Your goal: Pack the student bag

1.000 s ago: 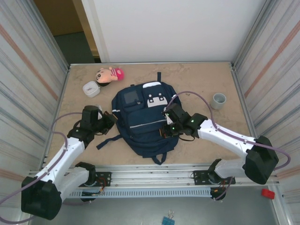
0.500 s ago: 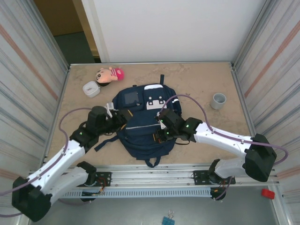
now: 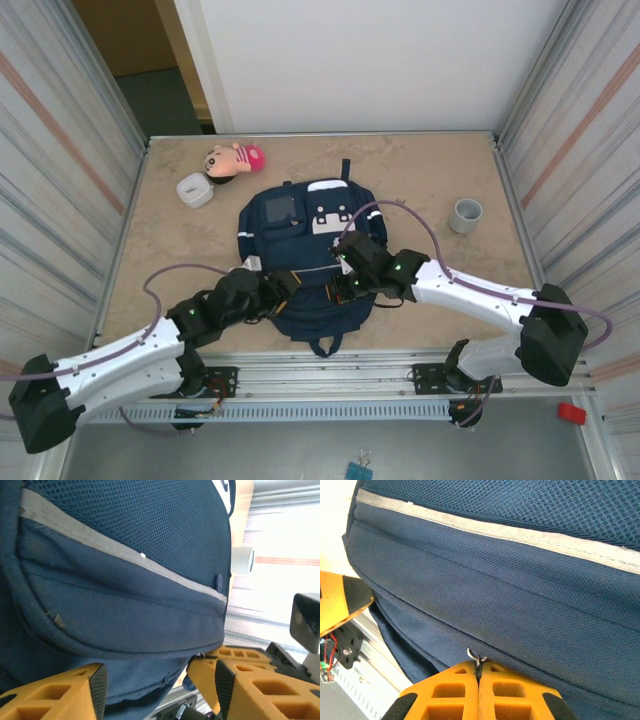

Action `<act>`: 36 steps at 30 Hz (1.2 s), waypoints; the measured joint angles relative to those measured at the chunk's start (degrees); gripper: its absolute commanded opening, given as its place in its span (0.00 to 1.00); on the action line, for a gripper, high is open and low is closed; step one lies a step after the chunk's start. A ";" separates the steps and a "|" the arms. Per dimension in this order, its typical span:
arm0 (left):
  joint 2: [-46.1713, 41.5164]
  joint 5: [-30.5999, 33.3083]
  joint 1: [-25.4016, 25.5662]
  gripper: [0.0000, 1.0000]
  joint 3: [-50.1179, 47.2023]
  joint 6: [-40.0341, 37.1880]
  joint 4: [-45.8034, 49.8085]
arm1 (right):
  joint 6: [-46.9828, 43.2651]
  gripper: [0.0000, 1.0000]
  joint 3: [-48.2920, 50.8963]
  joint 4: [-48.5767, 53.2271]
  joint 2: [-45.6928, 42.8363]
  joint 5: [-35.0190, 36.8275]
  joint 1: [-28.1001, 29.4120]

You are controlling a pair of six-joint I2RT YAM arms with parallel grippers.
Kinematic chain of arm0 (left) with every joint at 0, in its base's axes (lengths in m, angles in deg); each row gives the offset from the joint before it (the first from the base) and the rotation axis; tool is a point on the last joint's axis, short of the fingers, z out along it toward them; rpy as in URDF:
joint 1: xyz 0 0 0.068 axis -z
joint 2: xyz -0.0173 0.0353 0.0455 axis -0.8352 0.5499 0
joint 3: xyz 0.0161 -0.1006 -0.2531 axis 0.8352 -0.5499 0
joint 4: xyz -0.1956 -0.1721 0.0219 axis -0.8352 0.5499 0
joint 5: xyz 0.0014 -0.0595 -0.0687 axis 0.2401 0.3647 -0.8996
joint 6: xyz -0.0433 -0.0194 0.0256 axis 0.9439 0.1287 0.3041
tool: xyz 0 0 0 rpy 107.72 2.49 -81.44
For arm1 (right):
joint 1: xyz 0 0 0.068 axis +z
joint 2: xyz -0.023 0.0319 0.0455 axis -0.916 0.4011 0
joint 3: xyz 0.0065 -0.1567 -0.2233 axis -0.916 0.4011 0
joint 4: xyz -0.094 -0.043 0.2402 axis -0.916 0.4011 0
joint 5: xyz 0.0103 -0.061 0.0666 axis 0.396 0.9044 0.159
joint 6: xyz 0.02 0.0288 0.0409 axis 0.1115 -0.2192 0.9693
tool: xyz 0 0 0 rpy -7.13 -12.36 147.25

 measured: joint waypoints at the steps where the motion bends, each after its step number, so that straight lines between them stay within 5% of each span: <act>1: 0.72 0.61 0.04 0.59 -0.09 0.24 -0.96 | 0.02 0.00 0.00 0.02 0.04 0.00 0.00; 8: 6.38 2.21 -0.46 0.48 -0.24 2.12 -4.68 | 0.02 0.00 0.00 -0.13 0.04 -0.07 0.00; 14: 5.99 1.75 -3.91 0.01 -2.01 3.45 -5.44 | -0.04 0.00 0.00 -0.50 0.04 -0.09 -0.46; 27: -9.51 -9.53 -25.24 0.00 0.59 -13.97 12.15 | -4.74 0.00 1.92 -1.03 -4.44 -6.64 -11.04; 32: -7.96 -13.38 -29.75 0.53 2.49 -20.24 15.43 | -5.20 0.00 1.95 -2.32 -4.42 -8.55 -10.40; 36: -6.84 -12.85 -27.96 0.67 4.68 -23.41 15.72 | -5.25 0.00 1.95 -2.16 -4.42 -8.28 -9.62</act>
